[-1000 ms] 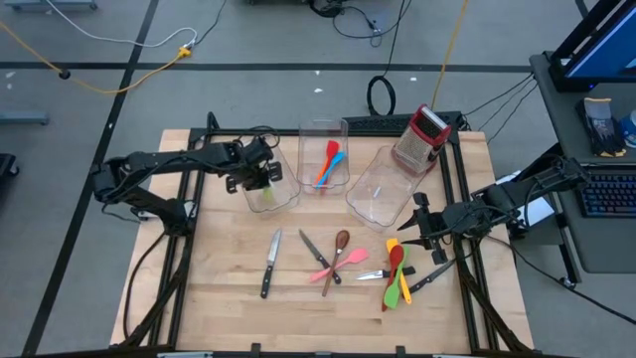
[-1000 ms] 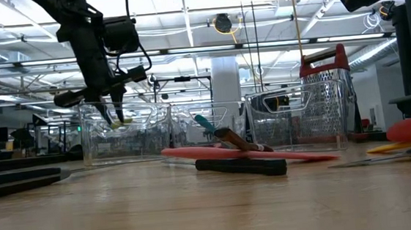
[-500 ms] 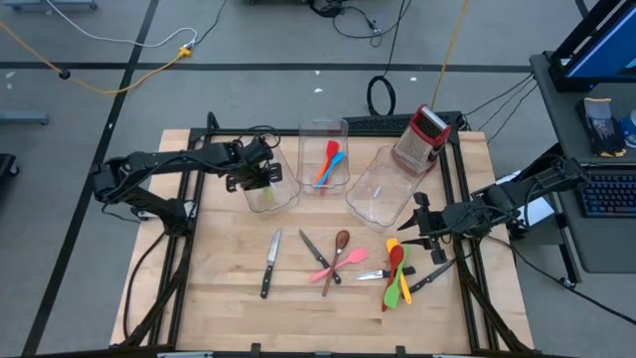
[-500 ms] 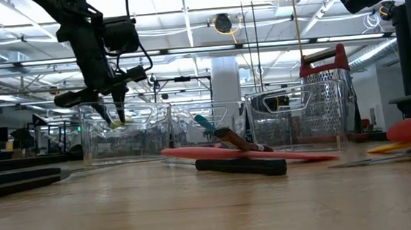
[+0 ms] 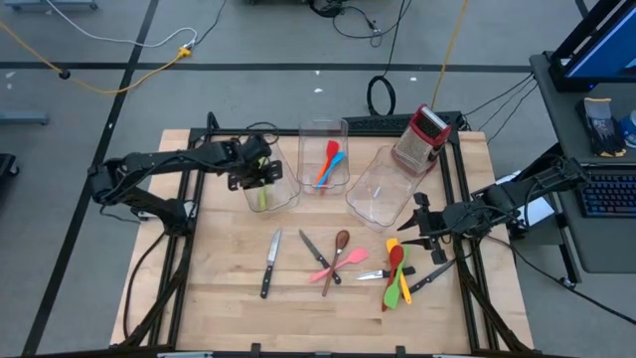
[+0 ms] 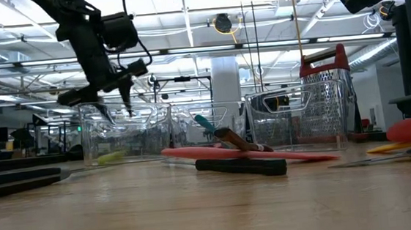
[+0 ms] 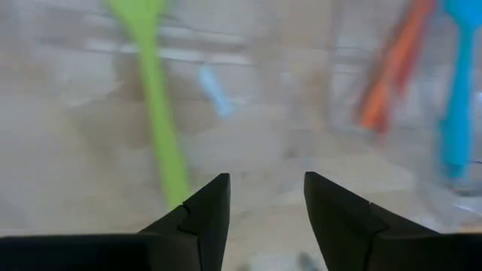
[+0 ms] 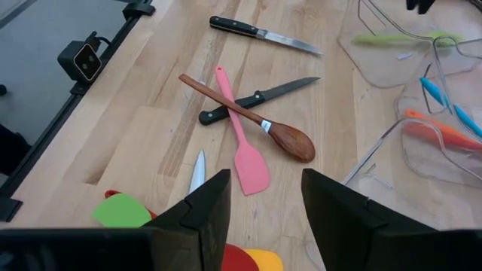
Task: Pick & Place Kitchen Items
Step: Put the brown serving spoon in the left bin
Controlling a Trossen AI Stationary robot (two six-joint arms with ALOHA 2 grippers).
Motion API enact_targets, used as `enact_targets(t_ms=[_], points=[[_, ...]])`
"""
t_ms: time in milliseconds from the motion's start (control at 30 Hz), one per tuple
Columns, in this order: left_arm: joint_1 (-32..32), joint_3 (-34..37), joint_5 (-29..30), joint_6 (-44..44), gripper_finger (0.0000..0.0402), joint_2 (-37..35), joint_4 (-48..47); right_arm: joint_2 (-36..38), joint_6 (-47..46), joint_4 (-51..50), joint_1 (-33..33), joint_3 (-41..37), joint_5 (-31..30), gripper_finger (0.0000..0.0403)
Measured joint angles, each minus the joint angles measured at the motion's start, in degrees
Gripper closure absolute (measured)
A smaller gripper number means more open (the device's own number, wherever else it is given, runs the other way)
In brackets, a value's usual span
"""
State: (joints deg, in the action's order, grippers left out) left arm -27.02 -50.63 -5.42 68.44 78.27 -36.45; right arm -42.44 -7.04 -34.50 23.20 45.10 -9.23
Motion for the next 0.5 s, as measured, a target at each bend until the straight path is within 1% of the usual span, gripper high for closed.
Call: enact_targets(t_ms=[100, 233, 300, 367, 433, 500], points=[[0.1, 0.0, -1.6, -0.5, 0.0228, -1.6, 4.1, 0.0, 0.0, 0.0, 0.0, 0.0, 0.0, 0.0248], [1.4, 0.0, -2.6, -0.5, 0.0227, -4.1, 12.2, 0.0, 0.1, 0.0, 0.0, 0.0, 0.0, 0.0248], [2.8, -0.1, -3.7, -0.1, 0.0227, -5.2, 17.3, 0.0, 0.2, 0.0, 0.0, 0.0, 0.1, 0.0248], [4.6, 0.0, -4.5, 0.5, 0.0227, -6.2, 20.0, 0.0, 0.2, 0.0, 0.0, 0.0, 0.2, 0.0248], [6.9, -0.1, -4.7, 0.7, 0.0227, -6.5, 25.0, 0.0, 0.2, 0.0, 0.0, 0.0, 0.2, 0.0248], [9.6, 0.0, -4.6, 0.7, 0.0227, -7.0, 27.4, 0.0, 0.2, -0.1, 0.0, 0.0, 0.2, 0.0248]])
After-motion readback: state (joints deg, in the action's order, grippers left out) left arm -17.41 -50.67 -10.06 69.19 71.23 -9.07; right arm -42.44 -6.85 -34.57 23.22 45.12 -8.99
